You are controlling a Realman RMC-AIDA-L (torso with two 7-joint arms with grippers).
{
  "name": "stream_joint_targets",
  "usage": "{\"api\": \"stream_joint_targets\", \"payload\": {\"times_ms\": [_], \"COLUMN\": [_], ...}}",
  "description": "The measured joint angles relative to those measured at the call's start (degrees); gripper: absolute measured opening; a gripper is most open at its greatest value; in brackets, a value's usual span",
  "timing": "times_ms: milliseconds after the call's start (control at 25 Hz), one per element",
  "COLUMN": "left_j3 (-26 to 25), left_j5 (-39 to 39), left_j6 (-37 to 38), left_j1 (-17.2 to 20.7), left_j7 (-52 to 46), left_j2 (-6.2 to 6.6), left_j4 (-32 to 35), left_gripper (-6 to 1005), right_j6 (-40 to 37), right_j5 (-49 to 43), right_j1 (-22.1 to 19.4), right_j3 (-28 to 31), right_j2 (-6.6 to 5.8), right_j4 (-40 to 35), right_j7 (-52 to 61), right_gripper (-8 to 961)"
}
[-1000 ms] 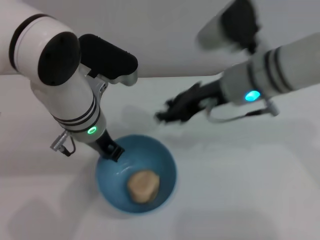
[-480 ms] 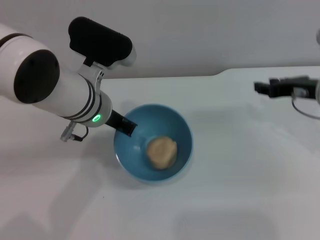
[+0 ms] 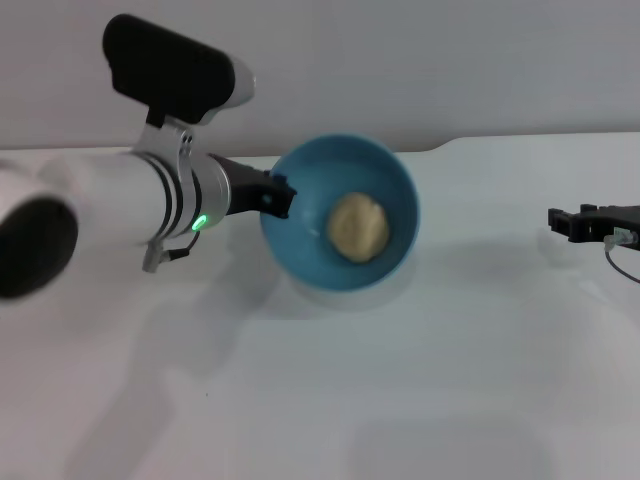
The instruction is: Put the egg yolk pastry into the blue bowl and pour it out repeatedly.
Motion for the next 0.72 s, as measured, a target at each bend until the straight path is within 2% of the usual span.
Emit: {"api": "stream_joint_targets", "payload": {"times_ms": [240,440,600,720], "left_j3": [6.02,11.35,16.82,21.12], "left_j5": [0.57,0.8,0.8,0.33], "left_j6": [21.45,44.22,64.2,79.57], "left_j1": [8.53,13.97,13.91,11.2], "left_j7": [0.06,2.45,3.11,3.16], "left_j2": [0.08,0.06,-0.29,-0.64], "left_j4": [0.71,-4.02,-13.87,-23.04], "left_gripper": [-1,-1,-1,-1], "right_j6": [3.75,4.96,5.03,5.04], "right_j5": [3.32,3.47,4.08,4.23], "right_j1": [-1.11,-1.31,-1.32,-1.32], "right_j3": [-0.87,-0.91,-1.33,-1.98], "right_j2": [-0.01,0.04,0.07,0.08], "right_j4": [0.49,0.55,0.35,0.3], "right_j7": [0.0,0.25,0.26,0.27], "right_gripper": [405,405,406,406]}}
